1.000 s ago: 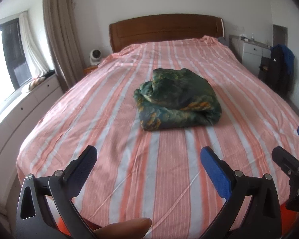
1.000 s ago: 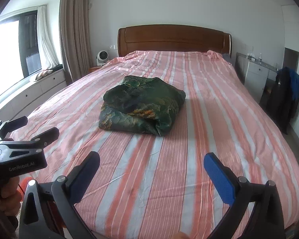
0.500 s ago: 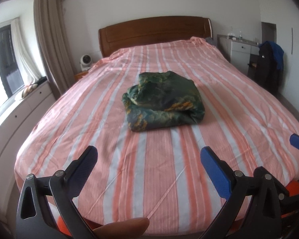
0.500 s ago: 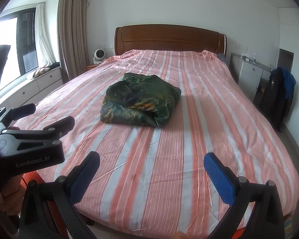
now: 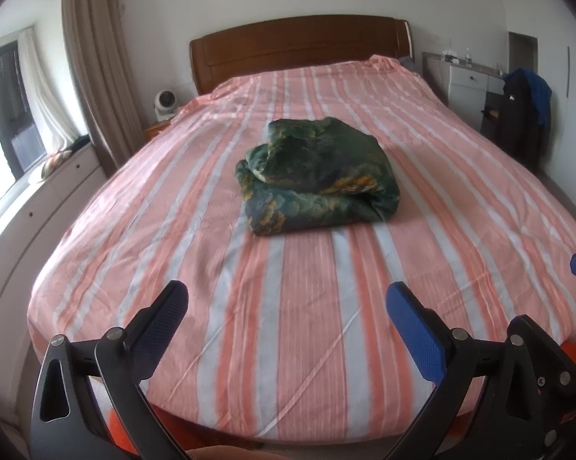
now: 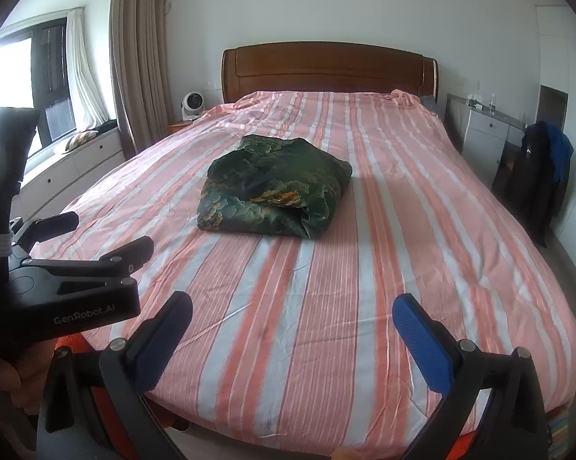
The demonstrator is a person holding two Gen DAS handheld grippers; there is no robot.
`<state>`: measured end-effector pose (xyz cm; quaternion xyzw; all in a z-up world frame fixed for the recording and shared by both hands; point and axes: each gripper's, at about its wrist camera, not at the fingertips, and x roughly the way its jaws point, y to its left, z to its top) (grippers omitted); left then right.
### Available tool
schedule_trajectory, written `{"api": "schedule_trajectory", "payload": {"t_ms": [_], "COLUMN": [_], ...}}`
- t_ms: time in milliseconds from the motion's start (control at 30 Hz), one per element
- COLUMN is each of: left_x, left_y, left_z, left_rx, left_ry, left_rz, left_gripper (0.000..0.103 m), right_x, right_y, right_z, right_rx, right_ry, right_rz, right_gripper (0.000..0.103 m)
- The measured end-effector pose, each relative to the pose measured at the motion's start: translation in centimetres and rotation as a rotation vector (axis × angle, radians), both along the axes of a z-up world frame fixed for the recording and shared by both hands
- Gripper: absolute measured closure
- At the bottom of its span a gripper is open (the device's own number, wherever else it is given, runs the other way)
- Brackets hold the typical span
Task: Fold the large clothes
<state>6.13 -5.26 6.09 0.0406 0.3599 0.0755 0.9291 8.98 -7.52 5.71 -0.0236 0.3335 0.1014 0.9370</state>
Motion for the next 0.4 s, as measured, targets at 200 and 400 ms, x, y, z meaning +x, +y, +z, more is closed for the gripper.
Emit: {"api": "schedule_trajectory", "payload": {"t_ms": [200, 400], "left_x": [-0.06, -0.42], "left_y": [0.1, -0.3], "left_z": [-0.05, 0.4], "left_rx": [-0.017, 0.002], "left_ry": [-0.006, -0.036], "left_rz": [-0.003, 0.005], "left_gripper": [0.0, 0.0], "right_x": [0.07, 0.12], "right_y": [-0.11, 0.0], "right_z": [-0.24, -0.1], "right_rx": [-0.005, -0.005], "right_ry": [0.008, 0.005], "right_rz": [-0.007, -0.003], "right_gripper": [0.0, 0.0]}}
